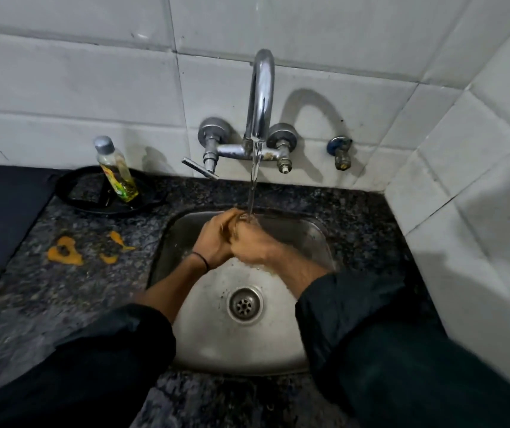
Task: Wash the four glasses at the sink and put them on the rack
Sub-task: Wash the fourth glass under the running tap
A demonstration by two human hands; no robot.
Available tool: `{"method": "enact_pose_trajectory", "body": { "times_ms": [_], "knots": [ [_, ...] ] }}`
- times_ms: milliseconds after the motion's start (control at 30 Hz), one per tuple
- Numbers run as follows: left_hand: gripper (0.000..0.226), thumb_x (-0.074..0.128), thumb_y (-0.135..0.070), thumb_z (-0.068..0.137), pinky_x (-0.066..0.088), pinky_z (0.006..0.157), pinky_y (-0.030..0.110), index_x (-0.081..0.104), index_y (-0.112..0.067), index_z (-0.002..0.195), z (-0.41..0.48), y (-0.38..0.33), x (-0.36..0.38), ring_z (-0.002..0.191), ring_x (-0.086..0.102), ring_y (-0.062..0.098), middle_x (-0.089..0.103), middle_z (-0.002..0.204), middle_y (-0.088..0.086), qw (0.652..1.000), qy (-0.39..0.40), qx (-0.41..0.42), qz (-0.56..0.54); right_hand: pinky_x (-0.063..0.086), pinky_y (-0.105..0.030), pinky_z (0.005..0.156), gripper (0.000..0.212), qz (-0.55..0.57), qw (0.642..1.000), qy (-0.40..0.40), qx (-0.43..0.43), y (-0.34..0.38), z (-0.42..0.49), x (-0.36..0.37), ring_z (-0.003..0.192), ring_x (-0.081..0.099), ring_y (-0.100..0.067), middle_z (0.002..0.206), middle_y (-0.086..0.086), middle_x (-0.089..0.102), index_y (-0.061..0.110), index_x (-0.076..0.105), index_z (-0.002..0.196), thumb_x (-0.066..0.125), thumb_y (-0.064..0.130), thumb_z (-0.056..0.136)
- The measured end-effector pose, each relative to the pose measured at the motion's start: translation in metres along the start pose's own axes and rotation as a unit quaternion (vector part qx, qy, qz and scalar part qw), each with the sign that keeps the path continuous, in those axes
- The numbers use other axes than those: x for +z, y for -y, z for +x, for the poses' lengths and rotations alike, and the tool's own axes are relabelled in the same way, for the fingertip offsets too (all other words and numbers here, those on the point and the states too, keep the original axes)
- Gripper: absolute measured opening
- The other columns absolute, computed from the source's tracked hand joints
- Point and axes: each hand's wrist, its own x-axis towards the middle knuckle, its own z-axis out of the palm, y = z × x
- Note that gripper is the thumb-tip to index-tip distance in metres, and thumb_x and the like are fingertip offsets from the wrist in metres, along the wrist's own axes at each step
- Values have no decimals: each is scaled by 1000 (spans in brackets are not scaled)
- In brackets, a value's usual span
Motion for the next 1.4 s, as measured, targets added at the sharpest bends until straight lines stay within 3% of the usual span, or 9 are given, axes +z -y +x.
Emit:
{"method": "enact_pose_trajectory", "body": {
  "times_ms": [167, 333, 433, 533, 667, 767, 933, 1100, 1400],
  "knots": [
    [51, 75, -15, 70, 49, 100, 28, 65, -17, 120, -7, 5, -1, 112, 62, 11, 67, 117, -5, 999, 28, -20, 17, 47, -38, 101, 35, -72, 995, -39, -47, -16, -2, 21, 121, 58, -31, 127, -13, 62, 11, 61, 125, 48, 11, 93],
    [58, 81, -1, 65, 56, 90, 42, 63, -13, 119, 0, -1, 1, 99, 68, 24, 72, 108, 10, 994, 75, -47, 56, 0, -48, 126, 49, -523, 827, 66, -198, -27, 0, -16, 150, 29, -24, 158, -3, 41, 16, 39, 151, 41, 18, 102],
    [36, 75, -20, 70, 55, 91, 32, 65, -25, 104, 0, -10, 7, 100, 67, 13, 72, 102, -2, 999, -13, -32, -25, 38, -36, 108, 42, -124, 991, 8, -43, -3, 2, -12, 133, 51, -30, 139, -11, 56, 9, 55, 137, 53, 7, 95],
    [36, 73, -14, 75, 51, 87, 24, 64, -21, 109, -5, -8, 12, 100, 65, 12, 69, 103, -5, 997, -67, -33, -25, 55, -38, 82, 38, 150, 984, -29, 96, 7, 6, 0, 110, 62, -35, 118, -19, 63, 1, 63, 122, 50, -8, 88],
    [45, 73, 0, 72, 54, 93, 30, 64, -20, 111, -3, -1, 2, 103, 66, 13, 70, 107, -4, 999, -10, -32, -8, 43, -45, 107, 34, -149, 984, -4, -93, -15, -2, 2, 124, 53, -34, 132, -14, 57, 14, 60, 120, 56, 3, 88],
    [72, 77, 3, 55, 57, 89, 33, 64, -23, 121, 0, 0, -6, 102, 68, 14, 72, 110, -4, 995, 72, -63, 18, 7, -51, 125, 47, -422, 876, 46, -228, -28, -2, -19, 143, 36, -25, 147, -4, 49, 19, 53, 136, 57, 5, 91],
    [46, 81, -7, 68, 56, 86, 30, 65, -19, 109, -3, 2, -2, 99, 68, 10, 73, 105, -1, 996, 16, -57, -63, 51, -33, 79, 15, 74, 996, 9, -45, -19, 6, -6, 97, 68, -24, 93, -9, 70, 14, 74, 83, 62, 10, 74],
    [76, 94, -17, 56, 55, 83, 19, 62, -17, 126, 3, -2, -19, 93, 69, -2, 72, 107, -6, 993, 82, -69, -50, 56, -34, 79, 44, 509, 861, -6, -4, -46, -2, 0, 86, 73, -24, 89, -12, 78, 5, 80, 87, 50, -13, 60],
    [10, 70, 2, 78, 56, 90, 31, 73, 2, 87, -19, -34, 28, 100, 70, 20, 74, 104, 13, 974, -50, -31, -219, 42, -21, 50, 28, 833, 457, -224, 216, -42, 13, 34, 45, 49, -17, 52, 0, 51, 18, 45, 62, 42, 25, 88]
  ]
}}
